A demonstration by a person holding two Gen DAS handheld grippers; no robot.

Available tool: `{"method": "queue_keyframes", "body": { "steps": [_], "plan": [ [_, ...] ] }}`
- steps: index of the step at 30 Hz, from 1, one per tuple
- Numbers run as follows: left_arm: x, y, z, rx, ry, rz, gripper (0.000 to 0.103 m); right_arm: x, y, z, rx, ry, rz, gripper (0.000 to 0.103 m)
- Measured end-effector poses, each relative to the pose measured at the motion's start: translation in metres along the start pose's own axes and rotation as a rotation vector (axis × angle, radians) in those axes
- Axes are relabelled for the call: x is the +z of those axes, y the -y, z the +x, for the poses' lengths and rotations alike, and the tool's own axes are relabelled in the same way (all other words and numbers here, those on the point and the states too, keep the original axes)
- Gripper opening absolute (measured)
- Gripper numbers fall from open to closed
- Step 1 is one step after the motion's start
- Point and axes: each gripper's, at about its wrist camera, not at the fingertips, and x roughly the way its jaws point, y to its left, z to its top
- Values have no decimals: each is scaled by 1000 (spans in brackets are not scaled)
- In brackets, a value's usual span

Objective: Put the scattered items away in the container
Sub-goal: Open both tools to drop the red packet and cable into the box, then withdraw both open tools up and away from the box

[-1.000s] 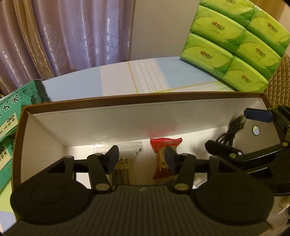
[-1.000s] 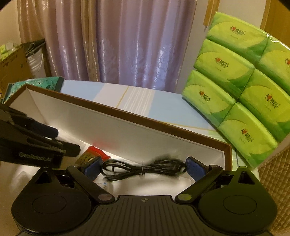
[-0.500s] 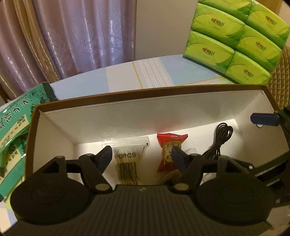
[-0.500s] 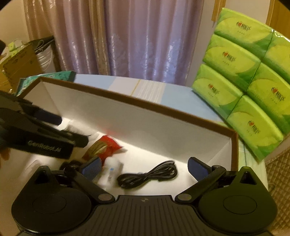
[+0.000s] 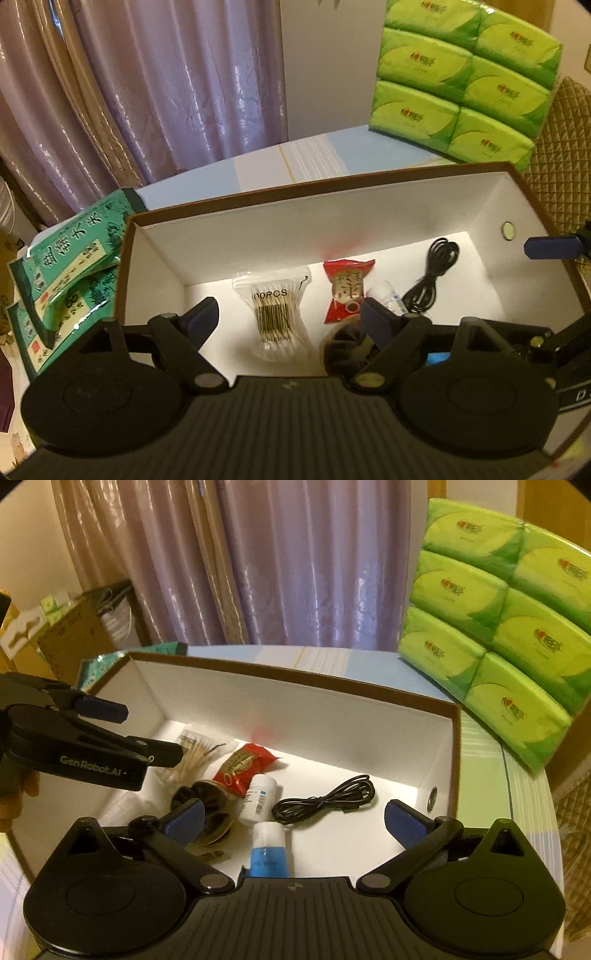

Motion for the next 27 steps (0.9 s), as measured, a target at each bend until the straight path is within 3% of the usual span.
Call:
{"method": "queue_keyframes", "body": {
  "steps": [10, 17, 27],
  "plan": [
    [-17, 8, -52, 37, 68, -28, 87, -10, 2, -32, 45, 50, 96, 101],
    [-36, 12, -80, 65, 90, -75, 95, -21, -2, -53, 72, 64, 105, 101],
    [-69, 23, -123, 90, 123, -130, 96, -39, -13, -85, 69, 94, 74, 101]
  ]
}}
